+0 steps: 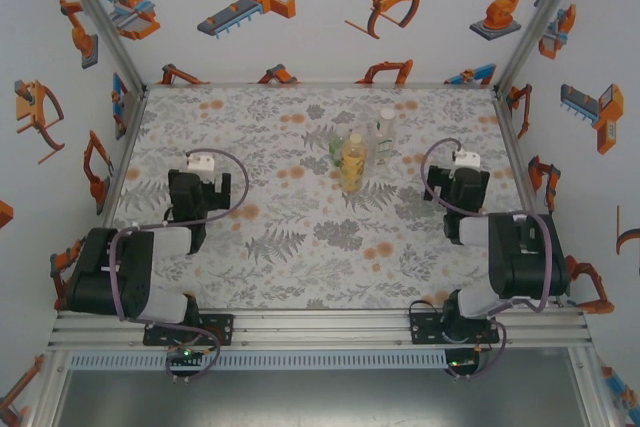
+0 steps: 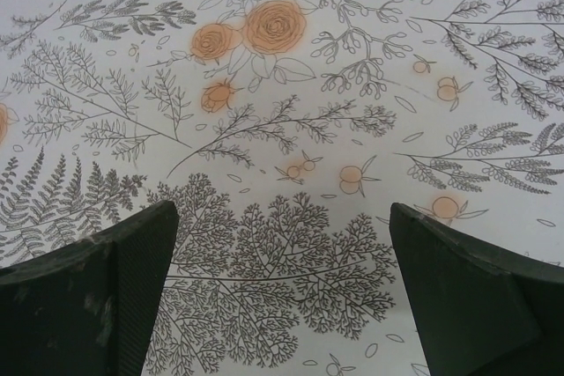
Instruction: Screw on the bottle caps
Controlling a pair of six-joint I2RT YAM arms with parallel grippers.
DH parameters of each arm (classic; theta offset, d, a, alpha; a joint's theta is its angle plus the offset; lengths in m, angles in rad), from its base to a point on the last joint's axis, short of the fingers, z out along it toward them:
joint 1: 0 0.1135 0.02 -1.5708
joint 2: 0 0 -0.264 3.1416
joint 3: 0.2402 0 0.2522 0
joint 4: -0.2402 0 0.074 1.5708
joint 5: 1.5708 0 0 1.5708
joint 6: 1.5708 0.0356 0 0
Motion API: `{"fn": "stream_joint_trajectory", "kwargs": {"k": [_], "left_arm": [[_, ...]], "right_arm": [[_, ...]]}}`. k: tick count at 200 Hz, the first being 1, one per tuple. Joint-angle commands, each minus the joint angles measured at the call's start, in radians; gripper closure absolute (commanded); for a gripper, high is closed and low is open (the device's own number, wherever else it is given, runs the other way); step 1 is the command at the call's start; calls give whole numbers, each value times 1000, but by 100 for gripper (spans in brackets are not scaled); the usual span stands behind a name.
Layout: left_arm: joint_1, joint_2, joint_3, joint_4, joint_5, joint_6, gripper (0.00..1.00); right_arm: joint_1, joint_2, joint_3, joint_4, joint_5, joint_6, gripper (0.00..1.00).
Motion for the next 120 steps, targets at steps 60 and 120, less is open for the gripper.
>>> {"fn": "stream_joint_trajectory", "kwargs": {"k": [60, 120], "left_arm": [[152, 104, 28, 119, 324, -119, 3], [147, 111, 48, 91, 240, -141, 3]], "right_arm": [[-8, 6, -22, 123, 33, 55, 1], [-7, 7, -21, 124, 32, 54, 1]]}}
